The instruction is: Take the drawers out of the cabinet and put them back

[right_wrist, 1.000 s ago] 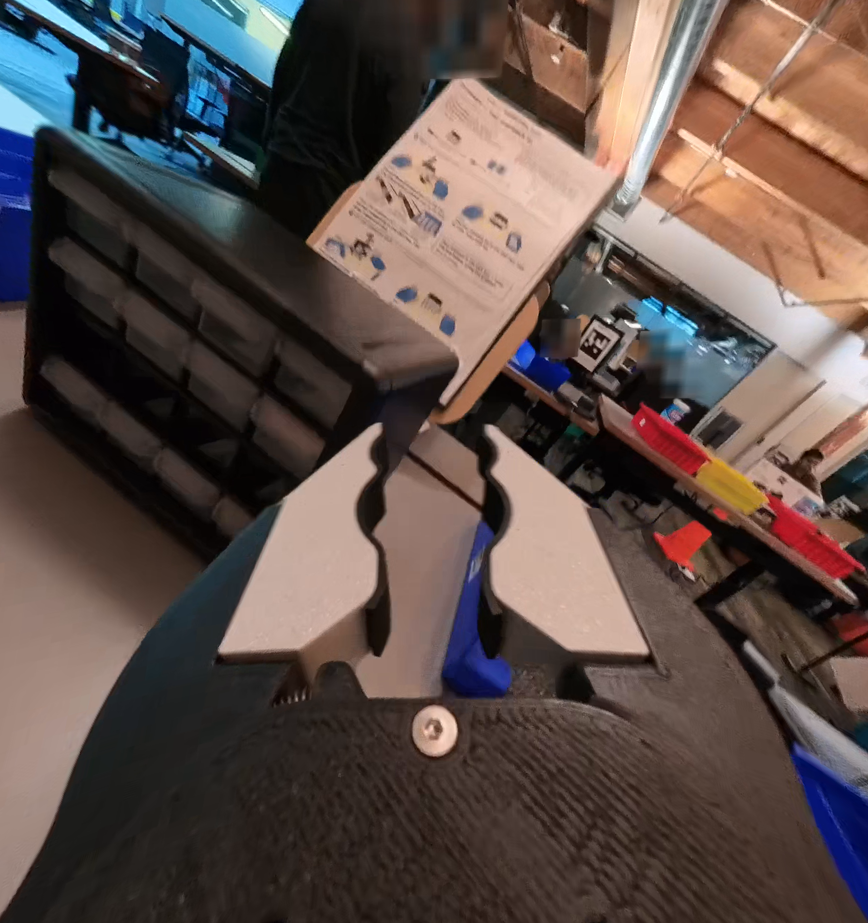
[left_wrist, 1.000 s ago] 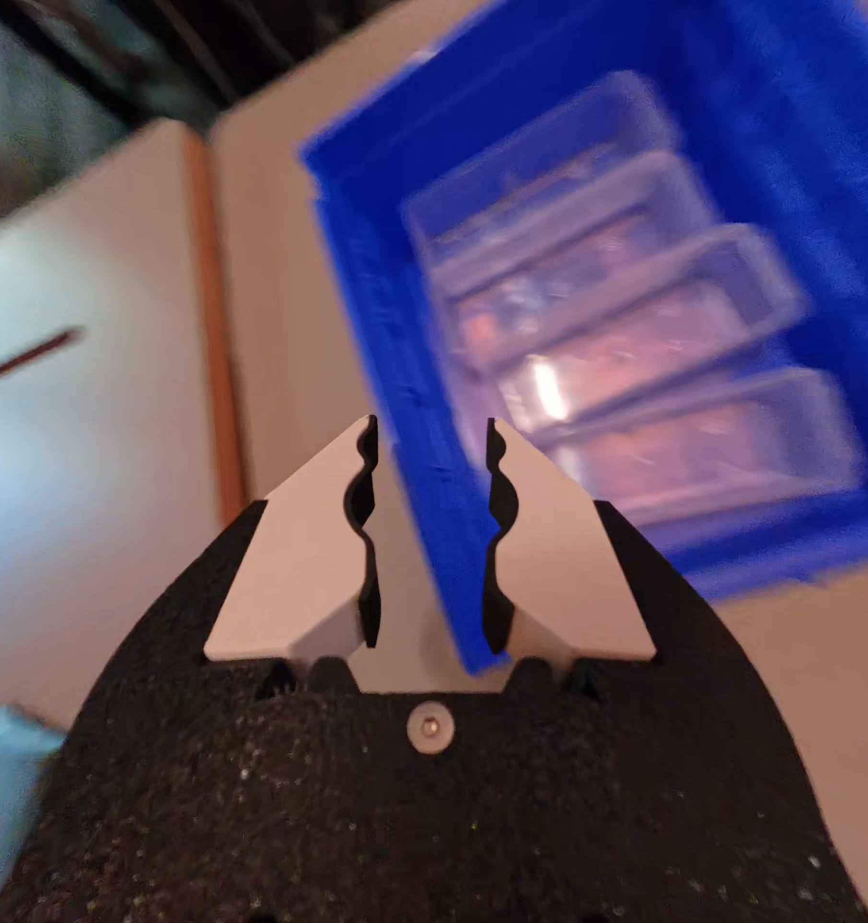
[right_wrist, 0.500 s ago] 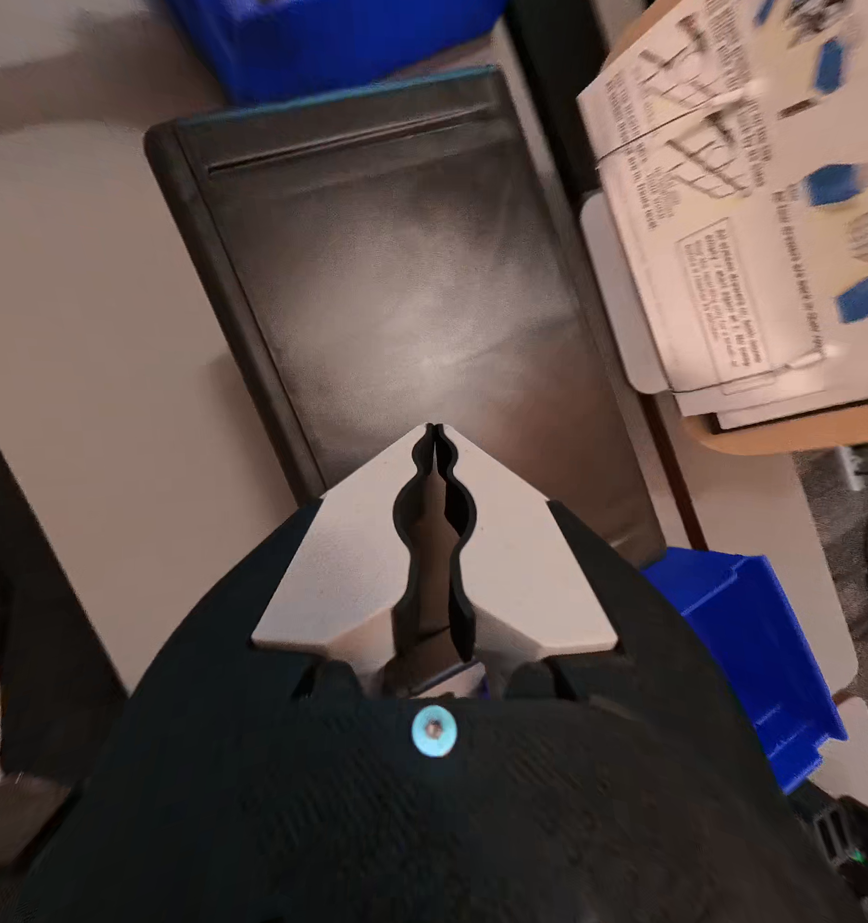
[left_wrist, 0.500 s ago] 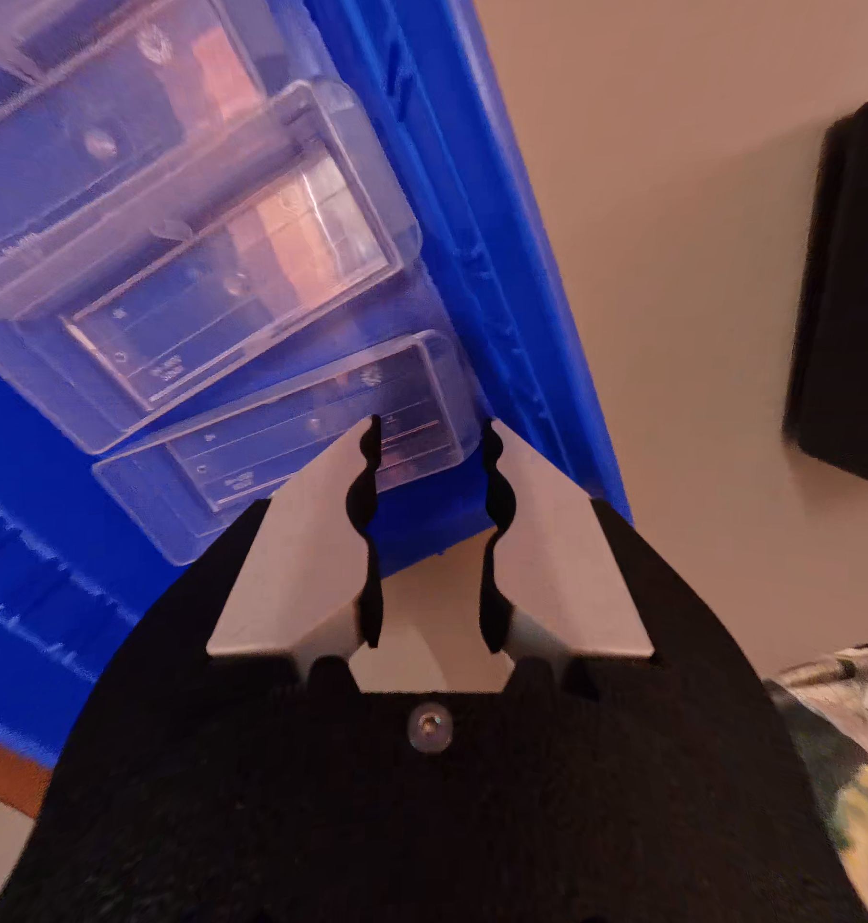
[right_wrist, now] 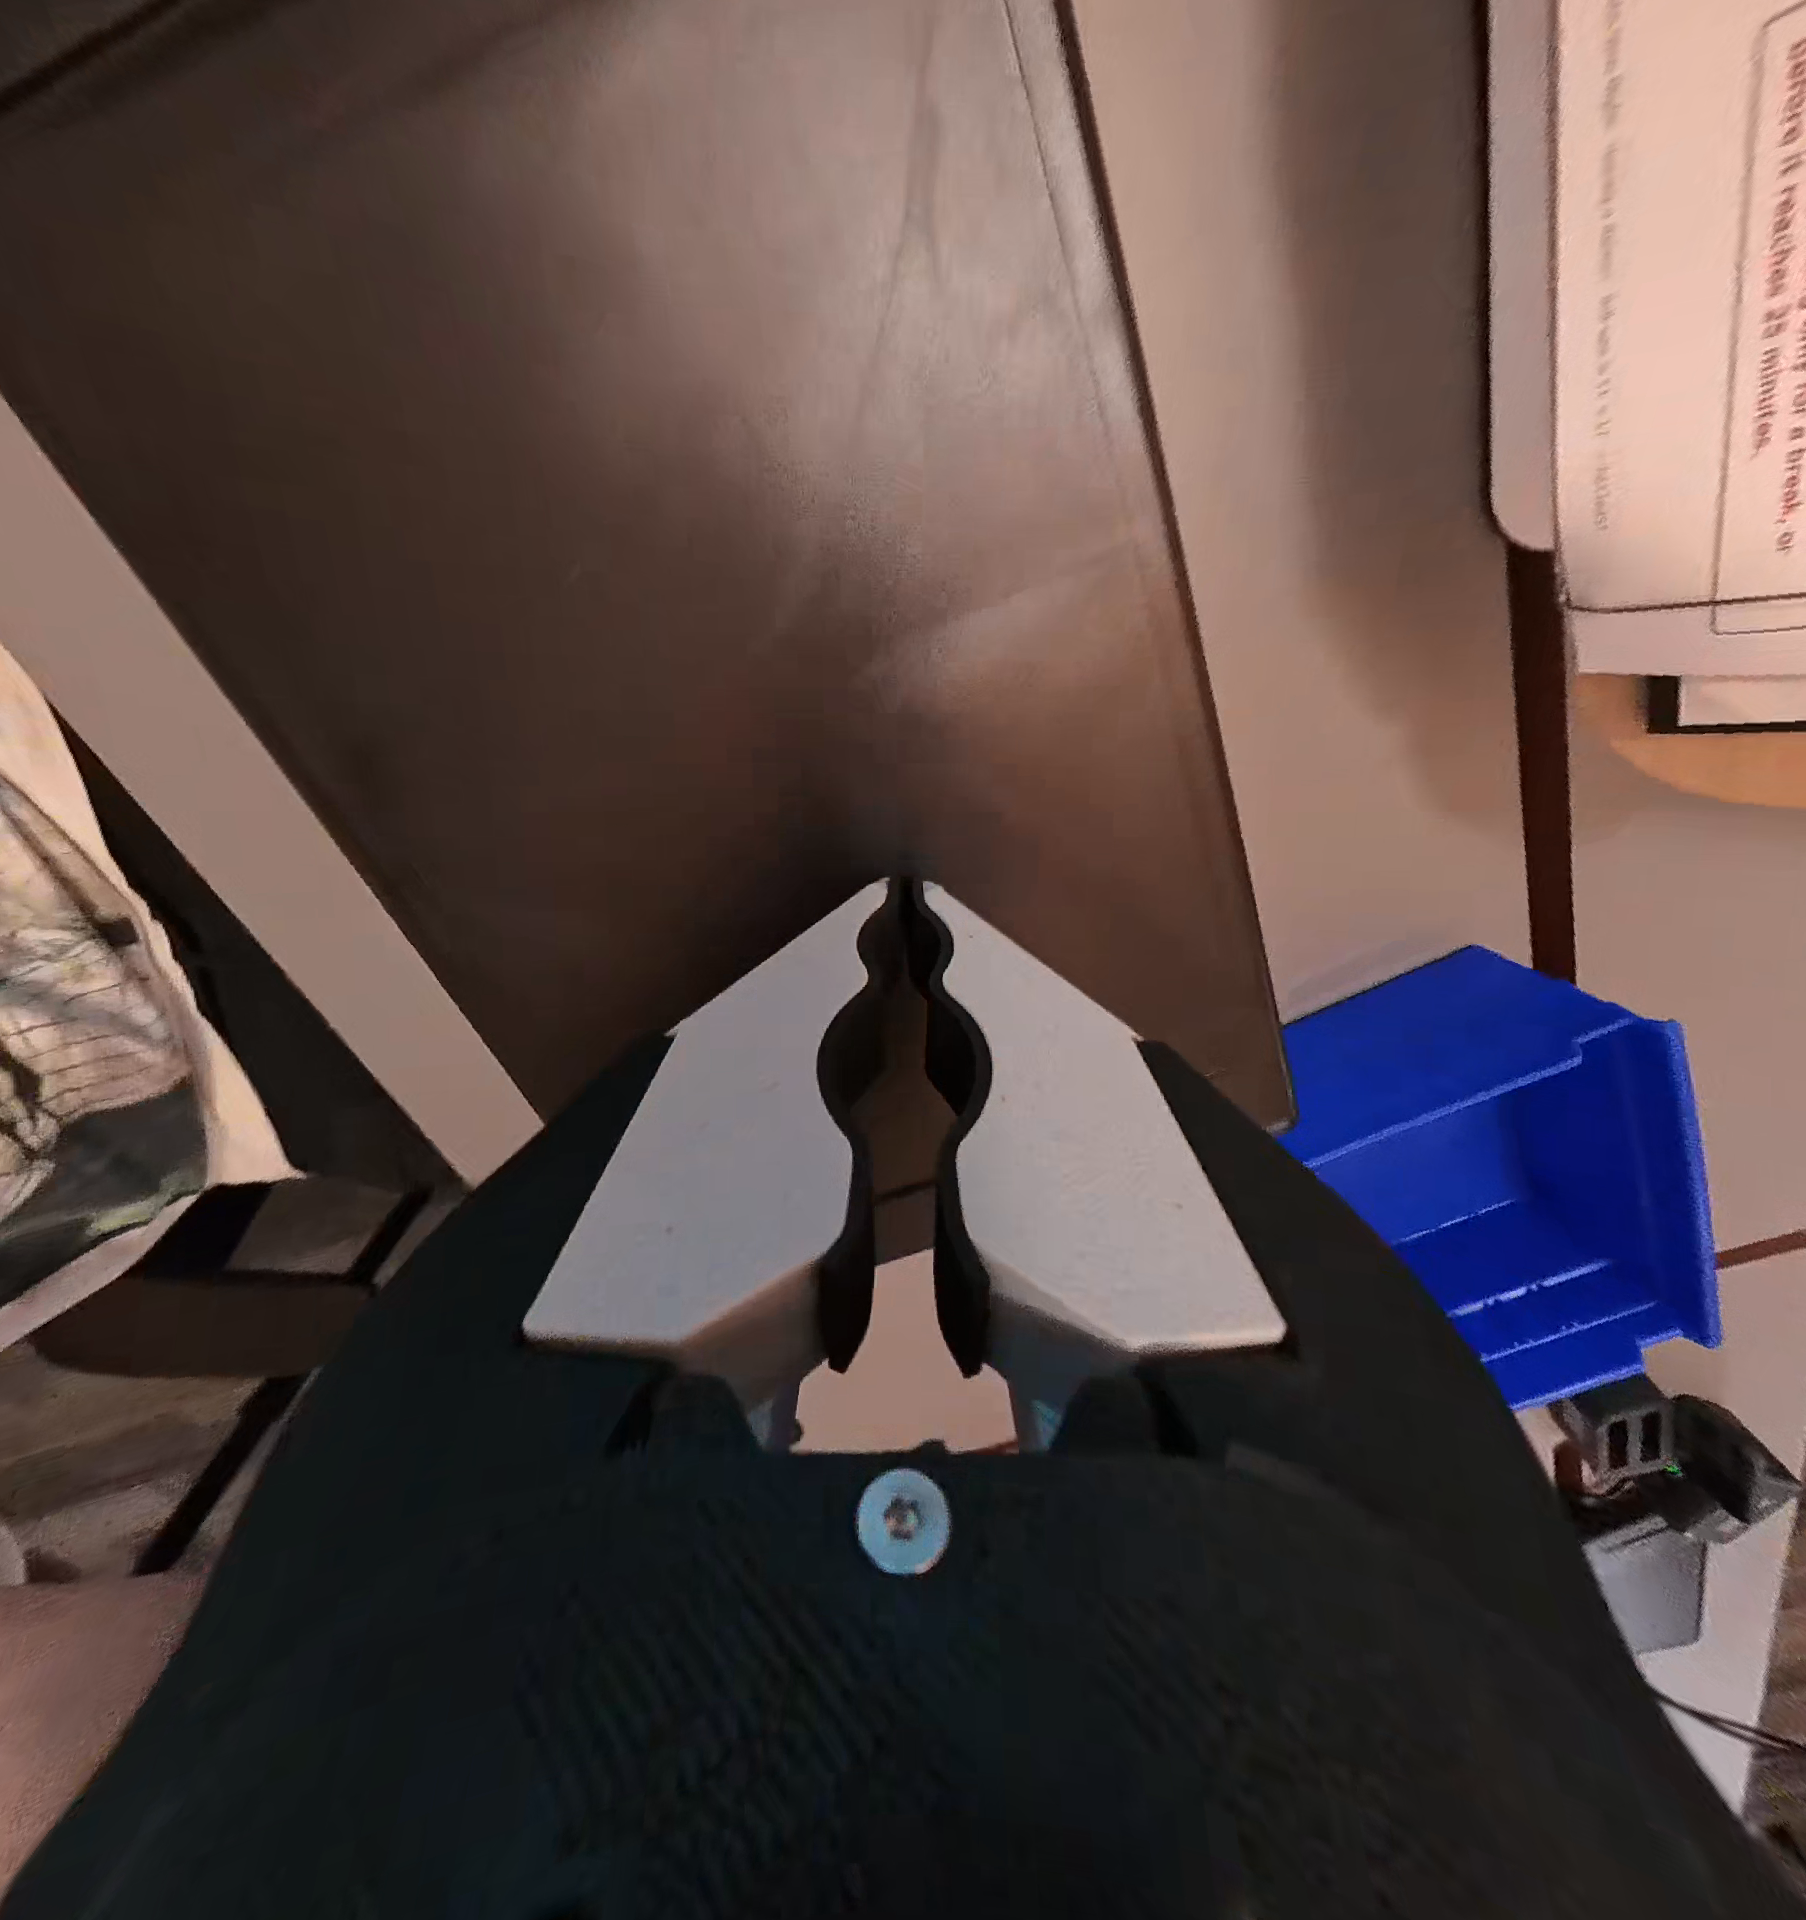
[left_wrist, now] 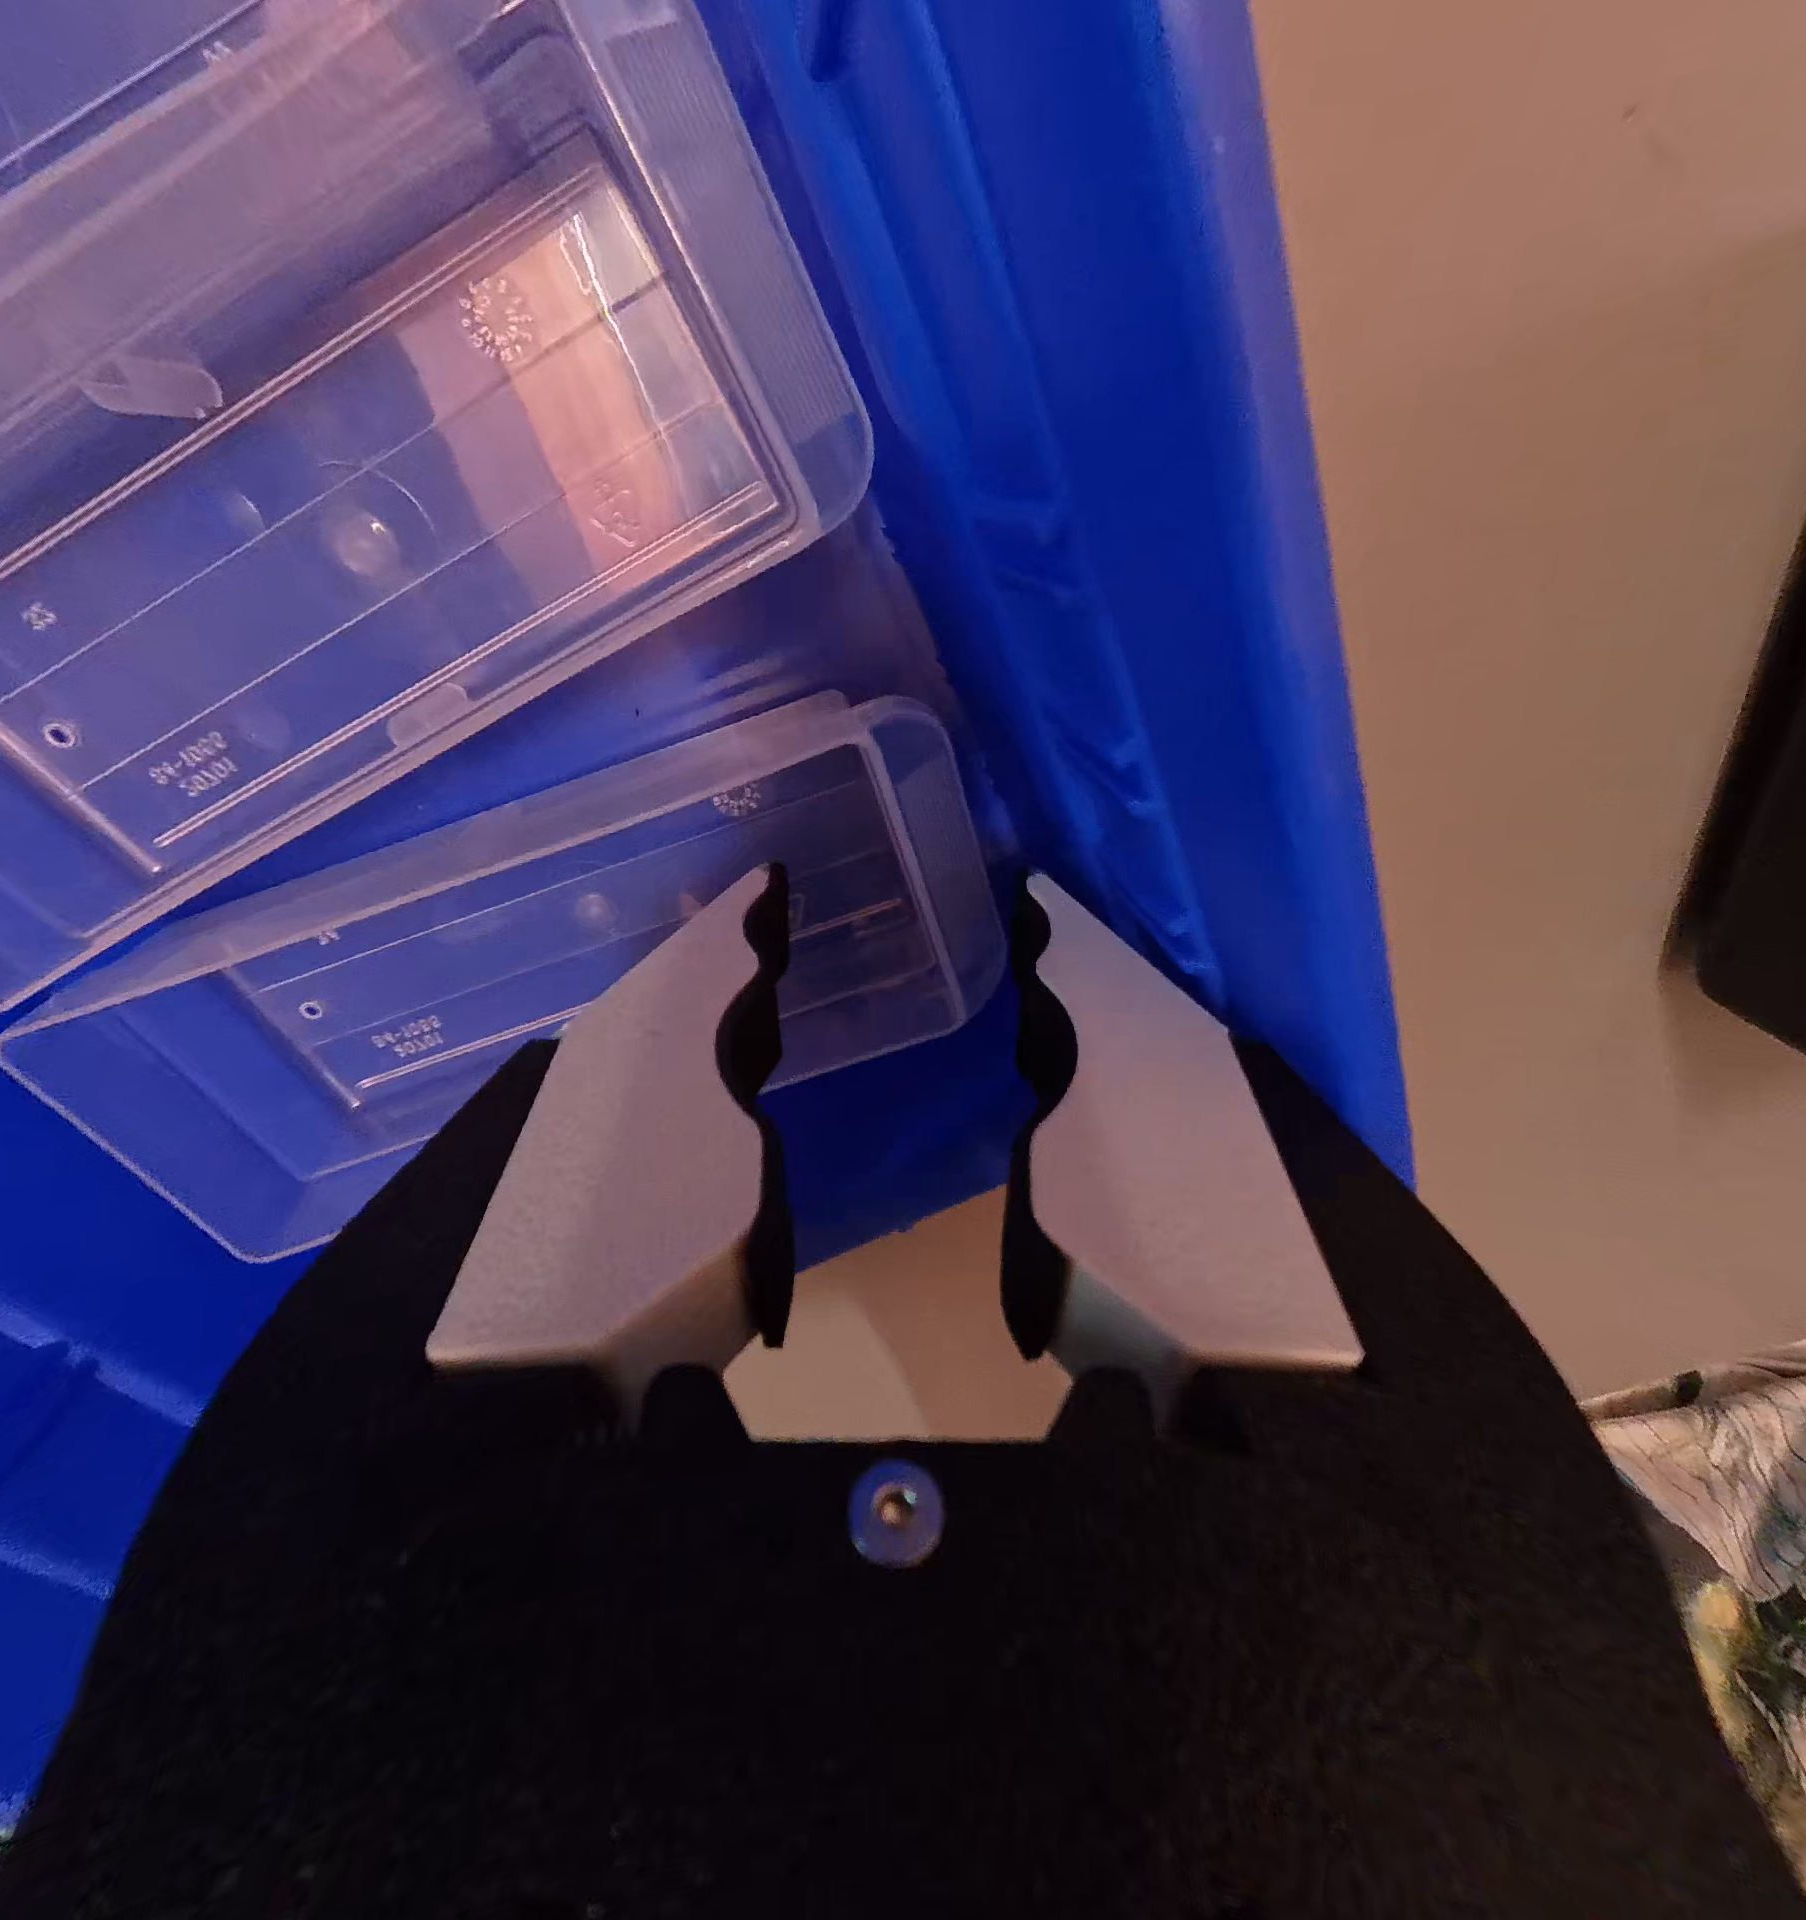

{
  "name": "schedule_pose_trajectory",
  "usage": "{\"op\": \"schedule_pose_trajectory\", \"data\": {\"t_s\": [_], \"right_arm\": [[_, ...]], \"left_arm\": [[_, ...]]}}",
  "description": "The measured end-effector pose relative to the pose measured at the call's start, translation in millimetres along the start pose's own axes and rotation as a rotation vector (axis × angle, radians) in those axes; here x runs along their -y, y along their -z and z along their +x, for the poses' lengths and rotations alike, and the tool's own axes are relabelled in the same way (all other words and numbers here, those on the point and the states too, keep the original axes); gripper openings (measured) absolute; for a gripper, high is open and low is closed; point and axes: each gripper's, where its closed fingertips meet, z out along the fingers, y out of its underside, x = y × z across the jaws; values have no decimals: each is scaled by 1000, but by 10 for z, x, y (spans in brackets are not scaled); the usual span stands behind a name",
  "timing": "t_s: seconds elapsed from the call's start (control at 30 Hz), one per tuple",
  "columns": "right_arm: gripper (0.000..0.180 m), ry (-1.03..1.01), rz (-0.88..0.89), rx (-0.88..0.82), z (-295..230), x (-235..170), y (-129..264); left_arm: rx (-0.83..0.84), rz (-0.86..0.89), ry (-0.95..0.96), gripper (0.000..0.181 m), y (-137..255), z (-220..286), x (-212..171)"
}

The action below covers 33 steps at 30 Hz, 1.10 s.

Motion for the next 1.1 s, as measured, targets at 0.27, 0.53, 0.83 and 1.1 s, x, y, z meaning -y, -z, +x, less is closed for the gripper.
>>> {"op": "schedule_pose_trajectory", "data": {"t_s": [0.27,0.53,0.83,1.1], "right_arm": [[0,-40,-56,30,1,1,-6],[0,-69,-62,91,4,5,-9],[0,-61,-16,94,4,9,-8],[0,-93,43,123,4,12,-4]], "left_arm": [[-14,1,-8,32,-41,27,-14],[-44,51,-1,19,-73,75,6],[-6,-11,-89,13,182,89,-215],[-108,-11,-164,11,885,255,-399]]}}
